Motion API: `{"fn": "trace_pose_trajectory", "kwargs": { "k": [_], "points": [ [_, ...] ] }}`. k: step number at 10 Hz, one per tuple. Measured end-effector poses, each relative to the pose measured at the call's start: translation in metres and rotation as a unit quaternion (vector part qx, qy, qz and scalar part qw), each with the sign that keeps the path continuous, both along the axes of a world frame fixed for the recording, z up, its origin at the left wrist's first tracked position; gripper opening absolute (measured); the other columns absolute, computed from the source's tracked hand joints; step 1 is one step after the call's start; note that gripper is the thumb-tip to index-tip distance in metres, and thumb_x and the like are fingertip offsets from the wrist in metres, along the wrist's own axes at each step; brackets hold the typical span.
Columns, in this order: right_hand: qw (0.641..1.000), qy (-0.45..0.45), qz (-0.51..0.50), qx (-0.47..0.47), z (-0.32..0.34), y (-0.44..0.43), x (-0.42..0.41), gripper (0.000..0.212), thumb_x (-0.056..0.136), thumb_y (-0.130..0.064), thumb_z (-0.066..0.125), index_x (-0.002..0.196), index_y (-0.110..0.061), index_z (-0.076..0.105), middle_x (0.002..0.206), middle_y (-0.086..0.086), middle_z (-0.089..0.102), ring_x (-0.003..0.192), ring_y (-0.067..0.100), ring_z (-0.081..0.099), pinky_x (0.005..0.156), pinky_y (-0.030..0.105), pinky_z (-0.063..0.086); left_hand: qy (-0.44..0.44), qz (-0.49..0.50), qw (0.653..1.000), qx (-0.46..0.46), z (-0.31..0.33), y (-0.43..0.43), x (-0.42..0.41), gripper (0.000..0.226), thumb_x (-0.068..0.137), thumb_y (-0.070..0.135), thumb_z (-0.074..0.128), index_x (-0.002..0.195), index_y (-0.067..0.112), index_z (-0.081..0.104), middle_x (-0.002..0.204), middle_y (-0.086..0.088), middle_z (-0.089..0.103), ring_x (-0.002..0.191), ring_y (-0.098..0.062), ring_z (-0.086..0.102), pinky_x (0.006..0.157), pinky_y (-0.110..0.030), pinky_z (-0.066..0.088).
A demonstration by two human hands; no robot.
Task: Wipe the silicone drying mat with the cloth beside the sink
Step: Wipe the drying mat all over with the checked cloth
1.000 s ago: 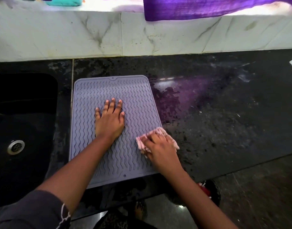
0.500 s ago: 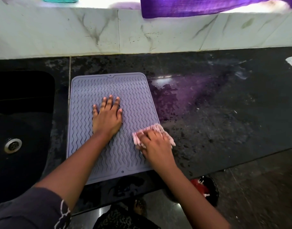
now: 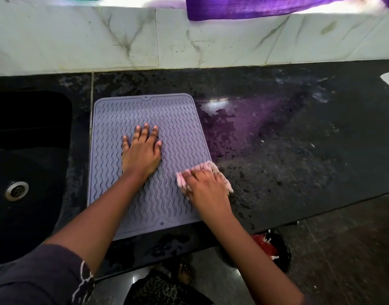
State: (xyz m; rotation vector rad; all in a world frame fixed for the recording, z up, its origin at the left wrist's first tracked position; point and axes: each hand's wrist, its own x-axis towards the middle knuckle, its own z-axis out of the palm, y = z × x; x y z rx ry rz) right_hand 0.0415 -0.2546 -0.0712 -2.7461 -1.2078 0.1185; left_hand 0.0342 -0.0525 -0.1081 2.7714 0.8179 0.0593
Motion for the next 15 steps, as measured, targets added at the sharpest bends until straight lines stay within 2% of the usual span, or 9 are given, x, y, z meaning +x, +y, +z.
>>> {"fn": "trace_pose_trajectory", "kwargs": {
  "k": [1,2,3,5,7,9,12,13,15],
  "points": [
    [0.999,0.037,0.035,-0.020,0.009,-0.033,-0.021,0.042,0.076,-0.037,0.069,0.116,-0.024,0.063,0.107,-0.002,0.068,0.101,0.021,0.062,0.081,0.037,0.049,0.001,0.002,1.000,-0.004,0.000,0.000,0.000,0.054,0.099,0.041,0.021,0.151,0.026,0.013,0.160,0.000,0.009,0.148,-0.020,0.002,0.116,-0.050,-0.002],
    [0.995,0.094,0.010,0.025,0.021,-0.026,-0.001,0.042,0.091,-0.042,0.051,0.131,-0.028,0.050,0.116,0.000,0.061,0.107,0.021,0.054,0.087,0.037,0.042,-0.001,-0.001,1.000,-0.006,0.000,0.000,0.001,0.054,0.099,0.041,0.021,0.151,0.026,0.013,0.160,0.000,0.009,0.148,-0.020,0.002,0.116,-0.050,-0.002],
    [0.996,0.060,-0.013,0.065,0.016,0.011,0.024,0.044,0.093,-0.037,0.050,0.136,-0.026,0.045,0.129,0.001,0.055,0.116,0.022,0.047,0.093,0.036,0.037,-0.005,-0.002,1.000,0.002,-0.001,-0.001,0.000,0.054,0.099,0.041,0.021,0.151,0.026,0.013,0.160,-0.001,0.011,0.148,-0.021,0.003,0.116,-0.051,-0.001],
    [0.998,0.043,0.028,0.019,-0.008,-0.011,0.007,0.046,0.088,-0.036,0.056,0.132,-0.026,0.048,0.132,0.002,0.051,0.123,0.023,0.044,0.100,0.048,0.033,-0.001,-0.002,1.000,0.004,-0.001,-0.001,0.000,0.054,0.099,0.041,0.020,0.151,0.026,0.012,0.160,-0.001,0.010,0.148,-0.020,0.003,0.116,-0.051,-0.001],
    [0.982,0.120,0.128,-0.073,0.021,-0.053,-0.003,0.045,0.091,-0.045,0.046,0.134,-0.030,0.047,0.127,-0.002,0.051,0.118,0.021,0.045,0.093,0.038,0.040,0.000,0.001,1.000,0.004,0.001,-0.001,0.000,0.054,0.099,0.041,0.020,0.151,0.026,0.012,0.160,0.000,0.009,0.148,-0.021,0.003,0.116,-0.050,-0.002],
    [0.998,0.054,0.029,-0.001,0.017,-0.001,0.004,0.047,0.092,-0.034,0.050,0.138,-0.027,0.040,0.135,0.002,0.047,0.123,0.023,0.041,0.098,0.041,0.033,-0.002,-0.001,1.000,0.007,0.000,-0.001,0.000,0.054,0.099,0.041,0.021,0.151,0.026,0.013,0.160,-0.001,0.010,0.147,-0.022,0.004,0.116,-0.051,-0.001],
    [0.997,0.022,0.058,-0.051,0.006,-0.076,-0.046,0.045,0.067,-0.035,0.072,0.111,-0.034,0.062,0.107,-0.008,0.063,0.097,0.016,0.062,0.073,0.033,0.051,0.002,0.000,1.000,0.003,-0.001,-0.001,0.001,0.054,0.100,0.040,0.021,0.151,0.025,0.014,0.160,-0.001,0.010,0.147,-0.022,0.004,0.116,-0.051,-0.001],
    [0.998,0.012,-0.026,-0.060,0.012,-0.082,-0.046,0.047,0.060,-0.023,0.078,0.105,-0.028,0.066,0.103,-0.003,0.065,0.094,0.020,0.063,0.071,0.037,0.052,0.000,0.000,1.000,0.007,-0.001,-0.001,0.001,0.054,0.099,0.041,0.021,0.151,0.025,0.015,0.160,-0.001,0.012,0.147,-0.022,0.004,0.115,-0.051,0.000],
    [0.999,0.011,0.002,-0.034,0.021,-0.036,-0.094,0.046,0.049,-0.018,0.080,0.094,-0.016,0.069,0.088,0.006,0.067,0.080,0.024,0.064,0.063,0.041,0.053,0.000,-0.001,1.000,0.011,-0.002,-0.001,0.001,0.054,0.099,0.041,0.020,0.151,0.025,0.015,0.160,-0.001,0.012,0.147,-0.022,0.005,0.115,-0.051,0.000]
  ]
}}
